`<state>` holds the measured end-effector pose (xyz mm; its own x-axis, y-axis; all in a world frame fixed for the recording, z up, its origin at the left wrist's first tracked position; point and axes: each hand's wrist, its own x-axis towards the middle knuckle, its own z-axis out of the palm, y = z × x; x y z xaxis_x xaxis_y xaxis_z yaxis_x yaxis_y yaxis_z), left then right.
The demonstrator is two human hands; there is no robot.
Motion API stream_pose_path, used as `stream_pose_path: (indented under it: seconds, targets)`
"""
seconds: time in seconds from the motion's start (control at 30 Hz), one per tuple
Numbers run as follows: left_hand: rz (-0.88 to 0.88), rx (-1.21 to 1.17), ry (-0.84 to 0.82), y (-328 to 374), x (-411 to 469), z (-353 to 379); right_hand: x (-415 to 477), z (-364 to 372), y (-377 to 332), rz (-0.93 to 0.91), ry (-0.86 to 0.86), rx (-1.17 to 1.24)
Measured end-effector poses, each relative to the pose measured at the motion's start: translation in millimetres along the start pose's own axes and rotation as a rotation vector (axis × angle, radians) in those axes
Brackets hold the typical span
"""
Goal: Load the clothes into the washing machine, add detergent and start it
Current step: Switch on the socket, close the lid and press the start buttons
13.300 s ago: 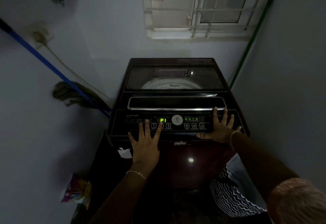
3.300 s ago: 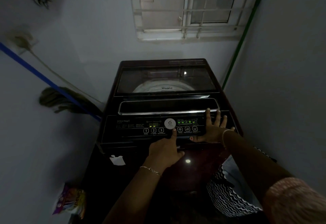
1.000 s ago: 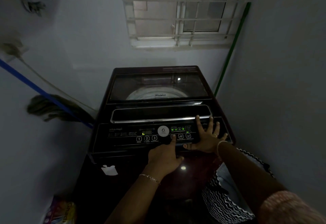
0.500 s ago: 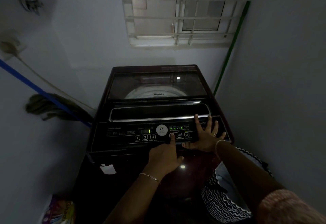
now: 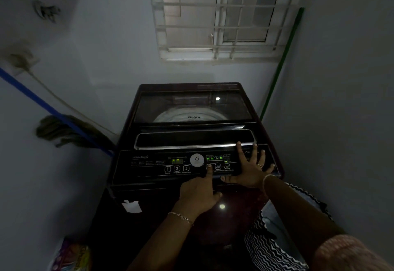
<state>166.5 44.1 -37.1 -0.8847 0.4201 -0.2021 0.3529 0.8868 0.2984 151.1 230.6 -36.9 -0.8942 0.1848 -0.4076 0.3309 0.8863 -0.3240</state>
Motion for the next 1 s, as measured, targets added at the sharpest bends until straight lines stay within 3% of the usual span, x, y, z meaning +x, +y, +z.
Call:
stream_pose_path:
  seconds: [0.5,1.0]
  targets:
    - [-0.019,-0.073,-0.062,-2.4,3.1,-3.6,-0.8,-1.2,0.1,-0.006,-0.014,0.012]
    - [-0.023,-0.085,0.002,1.4,-0.3,-4.0,0.1,0.9,-0.6,0.005,0.007,-0.004]
